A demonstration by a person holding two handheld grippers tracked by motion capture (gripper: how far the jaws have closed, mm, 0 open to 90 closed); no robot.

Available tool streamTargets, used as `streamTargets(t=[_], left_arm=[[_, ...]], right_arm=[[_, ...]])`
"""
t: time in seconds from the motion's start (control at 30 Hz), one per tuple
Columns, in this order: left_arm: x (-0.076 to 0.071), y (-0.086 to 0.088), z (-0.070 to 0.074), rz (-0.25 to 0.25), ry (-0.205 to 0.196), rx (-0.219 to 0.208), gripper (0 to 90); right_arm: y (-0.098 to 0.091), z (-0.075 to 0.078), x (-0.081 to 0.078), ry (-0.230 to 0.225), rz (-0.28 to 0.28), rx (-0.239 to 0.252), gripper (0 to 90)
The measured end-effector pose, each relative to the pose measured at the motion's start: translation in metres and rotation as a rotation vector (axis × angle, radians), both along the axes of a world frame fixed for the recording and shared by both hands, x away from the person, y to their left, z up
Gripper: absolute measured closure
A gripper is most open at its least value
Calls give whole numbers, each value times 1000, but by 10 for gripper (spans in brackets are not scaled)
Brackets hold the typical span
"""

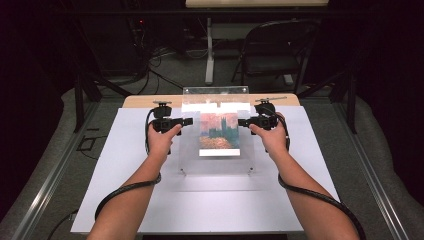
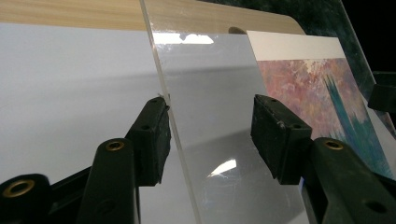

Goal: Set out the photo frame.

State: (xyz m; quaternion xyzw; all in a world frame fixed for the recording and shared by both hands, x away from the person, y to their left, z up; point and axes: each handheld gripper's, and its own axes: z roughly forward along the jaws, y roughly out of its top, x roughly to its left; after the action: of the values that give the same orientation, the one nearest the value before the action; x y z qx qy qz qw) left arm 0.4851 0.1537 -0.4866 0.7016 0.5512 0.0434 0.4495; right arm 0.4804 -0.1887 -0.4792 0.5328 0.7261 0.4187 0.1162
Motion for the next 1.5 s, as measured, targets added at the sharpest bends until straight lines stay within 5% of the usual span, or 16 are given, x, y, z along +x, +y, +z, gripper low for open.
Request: streamTargets(t=[0.6,1.5], left_arm=[[-20,-4,21,18,-41,42,494],[-53,0,39,20,-122,46,553]], right_arm=[[3,15,-20,-61,-23,-23,421],[5,37,-51,-125,-27,-67,483]])
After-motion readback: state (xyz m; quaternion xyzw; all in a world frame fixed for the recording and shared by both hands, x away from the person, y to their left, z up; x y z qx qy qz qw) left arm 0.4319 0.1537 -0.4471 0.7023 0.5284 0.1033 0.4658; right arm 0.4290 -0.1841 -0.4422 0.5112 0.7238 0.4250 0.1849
